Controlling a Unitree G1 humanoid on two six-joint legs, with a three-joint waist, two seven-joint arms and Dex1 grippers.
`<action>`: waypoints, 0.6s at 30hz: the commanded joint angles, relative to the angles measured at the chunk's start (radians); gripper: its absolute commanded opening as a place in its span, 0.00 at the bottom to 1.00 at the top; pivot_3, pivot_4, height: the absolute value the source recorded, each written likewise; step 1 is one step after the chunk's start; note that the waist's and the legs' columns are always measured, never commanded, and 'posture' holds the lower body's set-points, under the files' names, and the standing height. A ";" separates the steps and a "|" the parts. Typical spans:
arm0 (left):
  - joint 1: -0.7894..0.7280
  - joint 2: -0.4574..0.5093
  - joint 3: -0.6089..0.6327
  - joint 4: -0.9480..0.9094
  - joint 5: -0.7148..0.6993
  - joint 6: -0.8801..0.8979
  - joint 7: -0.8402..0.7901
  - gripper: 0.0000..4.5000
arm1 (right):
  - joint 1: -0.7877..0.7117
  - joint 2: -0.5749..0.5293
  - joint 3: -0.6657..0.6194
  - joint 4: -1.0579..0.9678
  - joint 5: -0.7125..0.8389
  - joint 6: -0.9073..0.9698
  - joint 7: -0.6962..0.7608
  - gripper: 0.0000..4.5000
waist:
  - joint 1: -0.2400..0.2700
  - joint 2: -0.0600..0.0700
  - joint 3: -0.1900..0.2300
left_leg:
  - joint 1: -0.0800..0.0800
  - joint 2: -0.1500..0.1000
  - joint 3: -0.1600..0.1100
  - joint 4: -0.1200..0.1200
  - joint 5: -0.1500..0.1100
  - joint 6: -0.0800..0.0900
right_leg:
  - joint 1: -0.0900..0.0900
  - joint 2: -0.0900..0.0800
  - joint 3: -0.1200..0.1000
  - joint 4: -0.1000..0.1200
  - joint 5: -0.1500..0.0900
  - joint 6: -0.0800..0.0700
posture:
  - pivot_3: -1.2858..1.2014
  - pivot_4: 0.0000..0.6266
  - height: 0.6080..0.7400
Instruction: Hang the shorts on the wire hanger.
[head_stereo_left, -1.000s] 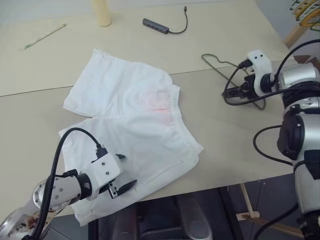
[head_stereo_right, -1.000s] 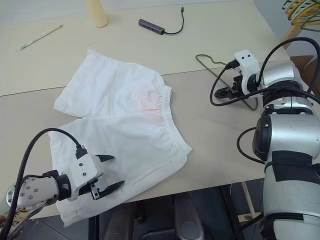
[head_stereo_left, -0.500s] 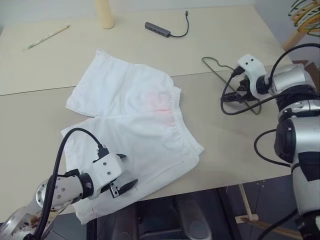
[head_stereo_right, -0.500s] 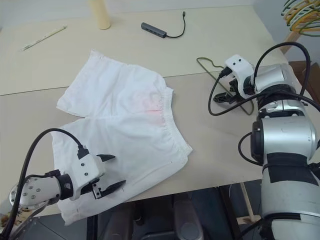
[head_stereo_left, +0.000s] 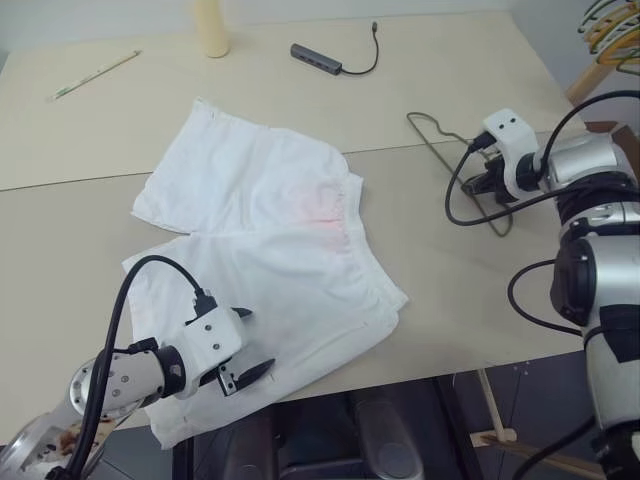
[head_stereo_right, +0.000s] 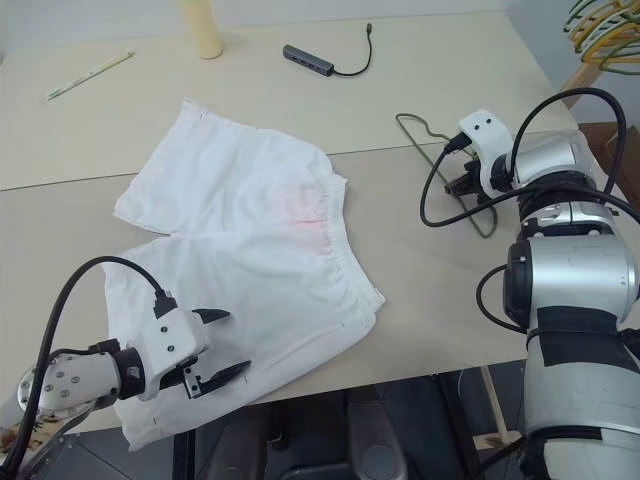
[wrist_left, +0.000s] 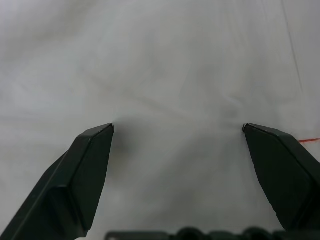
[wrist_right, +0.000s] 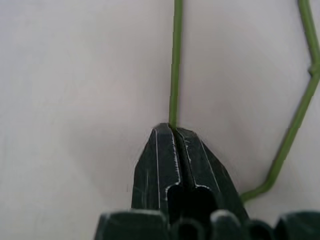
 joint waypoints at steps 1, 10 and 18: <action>0.021 0.012 -0.003 0.030 0.035 0.018 0.003 1.00 | 0.031 -0.019 0.004 0.021 -0.009 0.036 -0.013 0.01 | 0.000 0.000 -0.001 | 0.000 0.000 0.000 0.000 0.000 0.000 | 0.000 0.000 0.000 0.000 0.000 0.000 | 0.48 0.53 1.00; -0.059 0.015 -0.051 0.098 0.070 -0.022 -0.003 1.00 | -0.050 -0.024 -0.049 0.005 0.034 0.005 -0.056 0.01 | 0.001 0.003 -0.017 | -0.003 -0.001 -0.001 0.000 0.001 -0.001 | -0.002 0.000 0.000 0.000 0.000 0.000 | 0.48 0.41 1.00; -0.210 -0.033 -0.063 0.251 0.041 -0.085 -0.046 1.00 | -0.135 -0.049 -0.069 -0.026 0.066 -0.040 0.022 0.01 | -0.009 0.010 -0.059 | -0.007 -0.001 0.002 0.000 0.003 -0.005 | -0.005 0.000 -0.002 0.001 0.002 0.001 | 0.47 0.25 1.00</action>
